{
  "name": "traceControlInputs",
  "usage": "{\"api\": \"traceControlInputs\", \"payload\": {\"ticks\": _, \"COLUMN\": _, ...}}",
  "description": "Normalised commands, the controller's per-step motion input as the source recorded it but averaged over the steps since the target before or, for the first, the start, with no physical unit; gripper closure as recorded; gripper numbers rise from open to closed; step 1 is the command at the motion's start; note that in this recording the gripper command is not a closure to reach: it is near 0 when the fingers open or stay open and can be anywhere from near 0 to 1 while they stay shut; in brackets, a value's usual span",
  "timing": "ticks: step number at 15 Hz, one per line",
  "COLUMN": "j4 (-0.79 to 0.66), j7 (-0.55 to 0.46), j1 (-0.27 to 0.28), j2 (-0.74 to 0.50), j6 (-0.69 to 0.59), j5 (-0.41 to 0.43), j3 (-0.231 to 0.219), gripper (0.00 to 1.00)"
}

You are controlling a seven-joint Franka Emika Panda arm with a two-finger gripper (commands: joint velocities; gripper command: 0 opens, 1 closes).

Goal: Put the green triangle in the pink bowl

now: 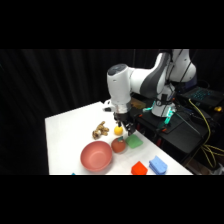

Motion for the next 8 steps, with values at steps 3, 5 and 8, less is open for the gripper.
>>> {"api": "traceControlInputs", "payload": {"ticks": 3, "j4": -0.1, "j7": -0.08, "j1": 0.004, "j2": 0.05, "j6": 0.22, "j5": 0.193, "j3": 0.05, "gripper": 0.0}}
{"api": "traceControlInputs", "payload": {"ticks": 5, "j4": -0.08, "j7": -0.13, "j1": 0.005, "j2": 0.08, "j6": 0.22, "j5": 0.219, "j3": 0.067, "gripper": 0.0}}
{"api": "traceControlInputs", "payload": {"ticks": 8, "j4": -0.1, "j7": -0.15, "j1": -0.004, "j2": 0.03, "j6": 0.2, "j5": 0.216, "j3": 0.063, "gripper": 0.0}}
